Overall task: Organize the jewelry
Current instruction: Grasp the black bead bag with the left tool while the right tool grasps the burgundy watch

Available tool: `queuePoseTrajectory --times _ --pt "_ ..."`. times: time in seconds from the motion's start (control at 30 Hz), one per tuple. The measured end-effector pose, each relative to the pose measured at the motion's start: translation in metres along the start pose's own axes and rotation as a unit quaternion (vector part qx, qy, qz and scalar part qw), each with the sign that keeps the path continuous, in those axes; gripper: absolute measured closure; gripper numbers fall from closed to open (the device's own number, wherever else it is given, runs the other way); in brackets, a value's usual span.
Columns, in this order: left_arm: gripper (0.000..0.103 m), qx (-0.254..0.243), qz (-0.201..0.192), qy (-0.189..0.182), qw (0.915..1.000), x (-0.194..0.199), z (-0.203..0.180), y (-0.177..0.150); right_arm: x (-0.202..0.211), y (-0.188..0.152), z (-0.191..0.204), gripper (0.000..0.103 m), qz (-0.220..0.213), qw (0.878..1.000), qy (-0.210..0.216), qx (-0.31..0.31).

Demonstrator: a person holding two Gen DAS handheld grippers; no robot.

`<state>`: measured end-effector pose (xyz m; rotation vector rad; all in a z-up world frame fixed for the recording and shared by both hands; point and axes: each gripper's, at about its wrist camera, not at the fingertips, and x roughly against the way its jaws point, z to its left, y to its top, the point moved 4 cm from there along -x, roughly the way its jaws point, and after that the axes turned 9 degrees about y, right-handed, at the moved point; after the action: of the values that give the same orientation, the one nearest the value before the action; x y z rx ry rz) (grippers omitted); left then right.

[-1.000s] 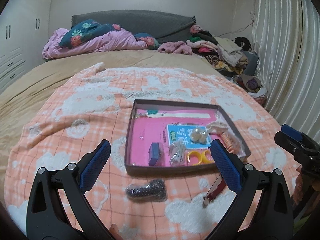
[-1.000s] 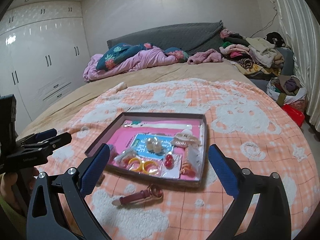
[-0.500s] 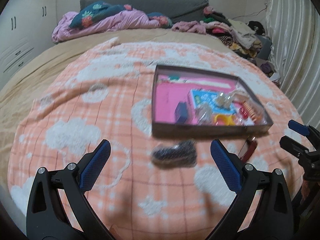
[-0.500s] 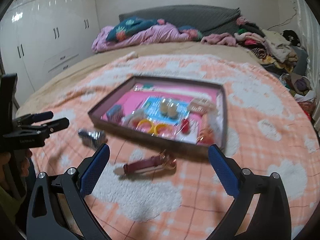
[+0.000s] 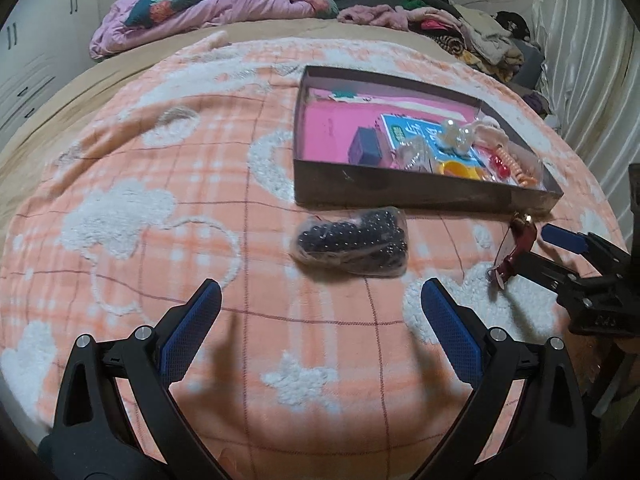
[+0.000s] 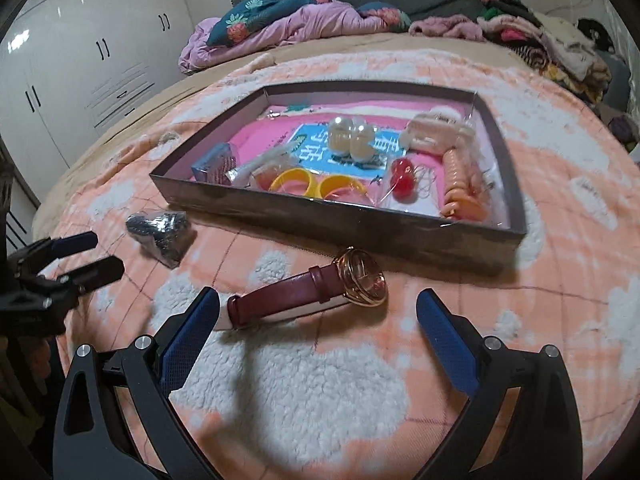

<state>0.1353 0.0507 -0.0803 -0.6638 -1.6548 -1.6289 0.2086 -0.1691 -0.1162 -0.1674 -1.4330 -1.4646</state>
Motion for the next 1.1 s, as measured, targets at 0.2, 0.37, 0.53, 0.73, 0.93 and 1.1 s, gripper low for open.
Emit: queuePoseTrajectory --times 0.2,0.37,0.53,0.73,0.93,1.1 --pt "0.01 -0.002 0.0 -0.006 1.0 -0.013 -0.008 0.002 -0.018 0.002 -0.005 0.004 0.008 1.0 0.011 -0.005" --pt "0.01 0.01 0.017 -0.023 0.9995 -0.027 -0.014 0.006 -0.017 0.003 -0.002 0.02 0.004 1.0 0.027 0.006" --pt "0.01 0.004 0.017 -0.013 0.9998 -0.037 -0.022 0.011 -0.005 0.006 -0.006 0.035 -0.011 0.999 0.039 -0.002" --pt "0.035 -0.022 0.004 0.025 0.9994 -0.041 -0.029 0.015 0.012 0.008 -0.006 0.052 -0.024 0.999 0.04 0.005" --pt "0.038 -0.013 0.0 -0.002 0.9999 -0.023 -0.023 0.015 0.028 0.009 -0.002 0.054 -0.038 0.998 0.041 0.01" --pt "0.038 -0.009 -0.029 -0.016 0.9994 0.004 -0.022 0.022 0.047 0.017 0.004 0.054 -0.058 0.997 0.044 0.021"
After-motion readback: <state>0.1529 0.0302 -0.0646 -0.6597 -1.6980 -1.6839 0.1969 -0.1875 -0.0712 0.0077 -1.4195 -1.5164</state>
